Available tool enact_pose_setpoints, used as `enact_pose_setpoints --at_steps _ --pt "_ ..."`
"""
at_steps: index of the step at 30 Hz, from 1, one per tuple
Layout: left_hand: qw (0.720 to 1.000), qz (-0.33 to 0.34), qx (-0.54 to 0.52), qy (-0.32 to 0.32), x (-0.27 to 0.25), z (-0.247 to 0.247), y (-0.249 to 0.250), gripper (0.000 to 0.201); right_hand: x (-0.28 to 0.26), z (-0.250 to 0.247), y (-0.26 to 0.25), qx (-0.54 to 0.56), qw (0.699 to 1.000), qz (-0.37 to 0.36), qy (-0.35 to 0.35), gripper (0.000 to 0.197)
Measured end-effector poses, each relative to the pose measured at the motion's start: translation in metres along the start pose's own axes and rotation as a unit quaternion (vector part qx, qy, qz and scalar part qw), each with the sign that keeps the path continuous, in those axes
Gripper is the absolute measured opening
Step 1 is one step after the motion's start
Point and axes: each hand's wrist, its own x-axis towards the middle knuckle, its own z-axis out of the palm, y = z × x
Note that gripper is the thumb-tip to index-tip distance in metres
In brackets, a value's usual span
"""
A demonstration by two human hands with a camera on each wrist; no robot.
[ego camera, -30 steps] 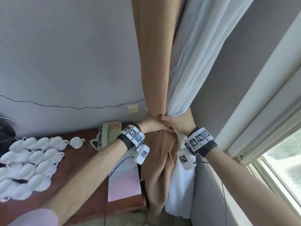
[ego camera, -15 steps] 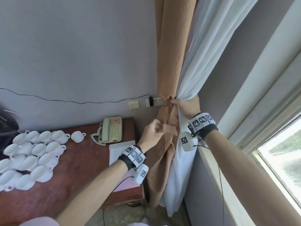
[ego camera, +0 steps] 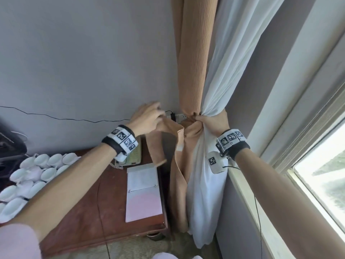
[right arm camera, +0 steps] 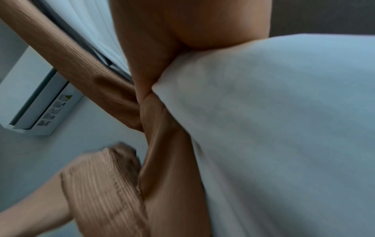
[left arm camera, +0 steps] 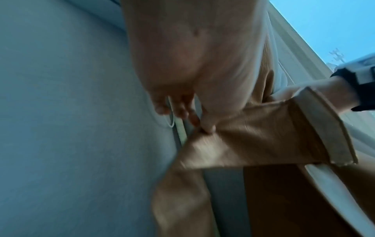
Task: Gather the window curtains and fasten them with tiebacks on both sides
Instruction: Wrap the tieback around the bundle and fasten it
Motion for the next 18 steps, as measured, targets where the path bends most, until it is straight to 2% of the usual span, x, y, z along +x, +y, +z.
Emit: enact_pose_setpoints --at_steps 2,4,6,8,9,11,14,16,17,18 --pt "0.995 -0.004 0.001 0.099 0.021 -0.002 0.013 0.018 0.000 0.004 0.000 0.008 1.000 -0.001 -0.002 0.064" --pt "0.985 -0.077 -0.066 0.138 0.035 0.011 0.033 0.032 -0.001 0.007 0.001 0.007 1.000 0.001 -0.005 0.066" --pt "0.963 -0.179 -0.169 0.113 0.041 0.035 0.053 0.033 0.000 0.008 0.003 0.003 1.000 0.003 -0.008 0.066" --pt "0.915 -0.233 -0.321 0.069 0.040 0.064 0.066 0.014 0.002 0.007 0.007 0.001 1.000 0.002 -0.006 0.062" --pt "0.885 -0.235 -0.397 0.057 0.036 0.076 0.071 0.013 0.002 0.005 0.007 0.001 1.000 0.002 -0.004 0.061" --pt "0.842 -0.194 -0.499 0.073 0.021 0.092 0.079 0.020 0.003 0.002 0.009 0.009 1.000 0.004 0.006 0.060" --pt "0.795 -0.131 -0.591 0.036 0.000 0.107 0.086 0.050 0.002 0.000 0.009 0.022 1.000 0.002 0.023 0.061" --pt "0.793 -0.106 -0.599 0.019 -0.009 0.117 0.087 0.069 0.001 0.001 0.009 0.021 0.999 -0.002 0.025 0.059" --pt "0.807 -0.120 -0.577 0.036 -0.013 0.122 0.088 0.077 0.001 0.002 0.009 0.020 0.999 -0.004 0.026 0.059" --pt "0.823 -0.162 -0.540 0.069 -0.016 0.126 0.089 0.082 0.001 0.004 0.010 0.020 0.999 -0.004 0.029 0.061"
